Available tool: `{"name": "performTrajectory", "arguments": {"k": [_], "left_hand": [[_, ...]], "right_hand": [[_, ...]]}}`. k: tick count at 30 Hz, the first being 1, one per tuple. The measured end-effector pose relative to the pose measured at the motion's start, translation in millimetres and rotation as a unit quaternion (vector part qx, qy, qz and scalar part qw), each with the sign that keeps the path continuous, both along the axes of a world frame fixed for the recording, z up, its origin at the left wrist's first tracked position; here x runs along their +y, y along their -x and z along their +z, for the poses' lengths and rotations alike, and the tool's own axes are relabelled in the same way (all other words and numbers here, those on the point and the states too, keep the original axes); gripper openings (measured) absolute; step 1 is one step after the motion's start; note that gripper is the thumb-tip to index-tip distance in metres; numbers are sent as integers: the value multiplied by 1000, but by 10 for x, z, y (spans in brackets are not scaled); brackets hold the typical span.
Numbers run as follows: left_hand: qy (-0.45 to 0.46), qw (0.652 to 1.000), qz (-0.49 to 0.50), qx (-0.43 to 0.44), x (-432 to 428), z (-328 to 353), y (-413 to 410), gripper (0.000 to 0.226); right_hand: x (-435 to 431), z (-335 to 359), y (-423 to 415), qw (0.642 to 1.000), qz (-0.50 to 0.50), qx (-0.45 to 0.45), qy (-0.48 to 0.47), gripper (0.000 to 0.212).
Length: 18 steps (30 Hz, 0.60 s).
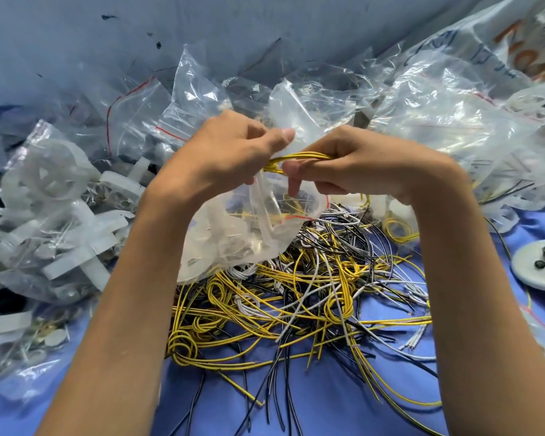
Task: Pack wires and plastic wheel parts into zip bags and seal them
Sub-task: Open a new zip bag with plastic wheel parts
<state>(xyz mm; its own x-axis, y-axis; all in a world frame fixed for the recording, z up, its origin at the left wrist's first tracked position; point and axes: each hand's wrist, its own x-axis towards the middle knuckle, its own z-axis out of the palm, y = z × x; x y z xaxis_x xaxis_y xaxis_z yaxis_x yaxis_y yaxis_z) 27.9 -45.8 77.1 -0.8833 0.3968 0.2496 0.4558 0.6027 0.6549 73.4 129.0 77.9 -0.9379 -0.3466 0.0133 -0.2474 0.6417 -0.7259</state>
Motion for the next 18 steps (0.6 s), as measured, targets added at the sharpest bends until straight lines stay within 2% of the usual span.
{"name": "performTrajectory", "arguments": {"k": [3, 7, 9, 14, 18], "left_hand": [[13, 999, -36, -15, 3, -7, -19, 35], [21, 999, -32, 2, -3, -46, 12, 31], [37, 999, -18, 22, 1, -63, 17, 39], [57, 998, -20, 32, 16, -46, -22, 51], [45, 997, -34, 44, -7, -38, -20, 36]], "right_hand": [[3, -17, 39, 999, -5, 28, 21, 11], [81, -27, 60, 999, -12, 25, 40, 55], [103, -23, 63, 999, -9, 30, 43, 64], [99, 7, 26, 997, 20, 40, 59, 52], [23, 43, -1, 997, 8, 65, 43, 49]]}}
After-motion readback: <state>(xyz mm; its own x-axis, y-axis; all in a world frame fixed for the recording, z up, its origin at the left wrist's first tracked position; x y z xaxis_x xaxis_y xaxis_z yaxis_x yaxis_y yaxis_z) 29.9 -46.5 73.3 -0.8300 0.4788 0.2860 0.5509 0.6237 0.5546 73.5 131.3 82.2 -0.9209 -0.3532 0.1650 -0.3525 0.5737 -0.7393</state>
